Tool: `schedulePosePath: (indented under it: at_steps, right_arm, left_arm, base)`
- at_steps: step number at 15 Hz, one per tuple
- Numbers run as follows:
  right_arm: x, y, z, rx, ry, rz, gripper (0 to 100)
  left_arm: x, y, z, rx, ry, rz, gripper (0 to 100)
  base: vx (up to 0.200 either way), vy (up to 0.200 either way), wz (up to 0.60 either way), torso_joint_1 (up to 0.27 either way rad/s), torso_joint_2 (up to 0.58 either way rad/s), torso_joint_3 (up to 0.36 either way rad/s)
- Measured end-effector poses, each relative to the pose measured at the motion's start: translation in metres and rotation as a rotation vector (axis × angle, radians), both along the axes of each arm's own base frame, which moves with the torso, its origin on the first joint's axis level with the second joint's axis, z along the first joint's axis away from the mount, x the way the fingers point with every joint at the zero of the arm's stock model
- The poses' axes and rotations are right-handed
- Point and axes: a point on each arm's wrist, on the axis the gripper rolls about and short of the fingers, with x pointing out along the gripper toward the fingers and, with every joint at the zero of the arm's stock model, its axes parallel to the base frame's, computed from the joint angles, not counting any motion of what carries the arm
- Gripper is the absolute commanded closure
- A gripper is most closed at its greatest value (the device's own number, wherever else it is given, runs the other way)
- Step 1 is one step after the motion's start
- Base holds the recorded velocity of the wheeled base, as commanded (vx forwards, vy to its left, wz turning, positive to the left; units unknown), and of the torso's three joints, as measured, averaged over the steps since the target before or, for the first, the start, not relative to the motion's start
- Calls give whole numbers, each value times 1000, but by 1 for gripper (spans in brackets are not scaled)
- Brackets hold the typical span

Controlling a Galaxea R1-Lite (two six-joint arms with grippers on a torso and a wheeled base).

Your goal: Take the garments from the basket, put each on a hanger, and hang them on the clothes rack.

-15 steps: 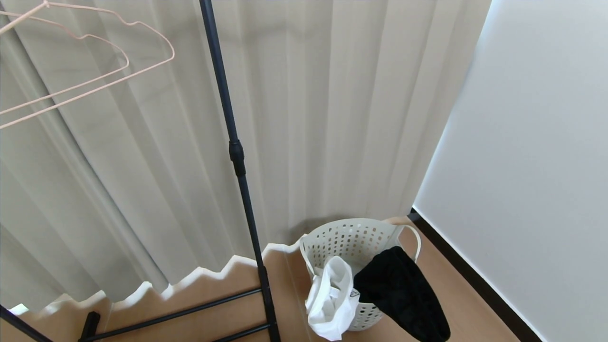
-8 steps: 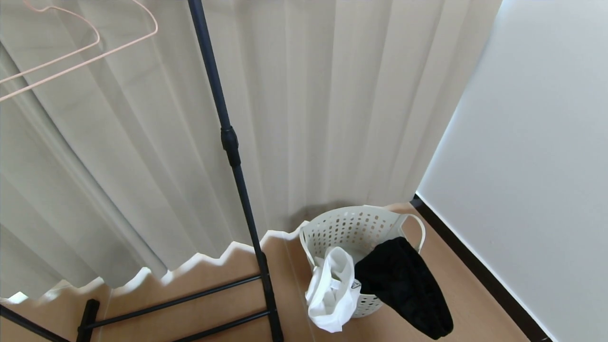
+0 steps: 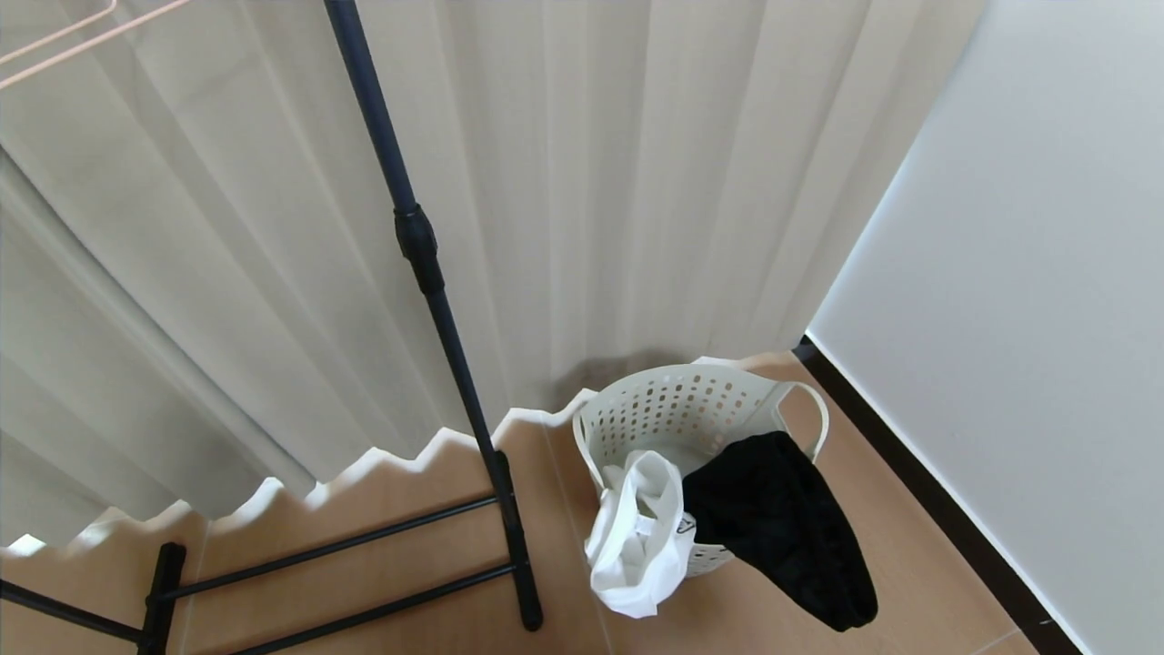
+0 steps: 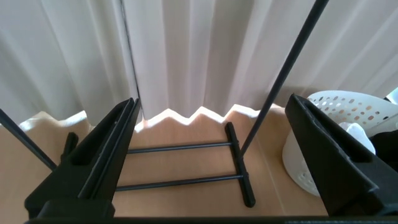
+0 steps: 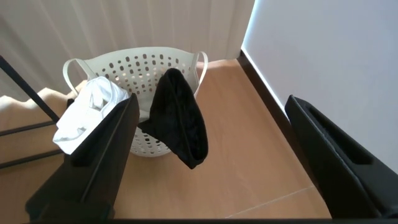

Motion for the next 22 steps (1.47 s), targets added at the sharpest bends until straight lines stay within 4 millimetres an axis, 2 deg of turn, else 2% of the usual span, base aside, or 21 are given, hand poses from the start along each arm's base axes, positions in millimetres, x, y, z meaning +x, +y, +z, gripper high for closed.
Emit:
schedulePosePath:
  at_steps: [9,14,18,22]
  right_arm:
    - [0,0,0,3,-1,0,0]
    - [5,0,2,-2,66,2,0]
    - [28,1,10,-10,287,45,0]
    - [77,2,31,-84,485,86,0]
  left_arm:
    - [0,0,0,0,0,0,0]
    - [0,0,0,0,0,3,0]
    - [0,0,0,1,0,3,0]
    - [0,0,0,1,0,3,0]
  base:
    - [0,0,0,2,0,-199]
    - [0,0,0,-1,1,-38]
    - [0,0,0,0,0,0]
    - [0,0,0,0,0,0]
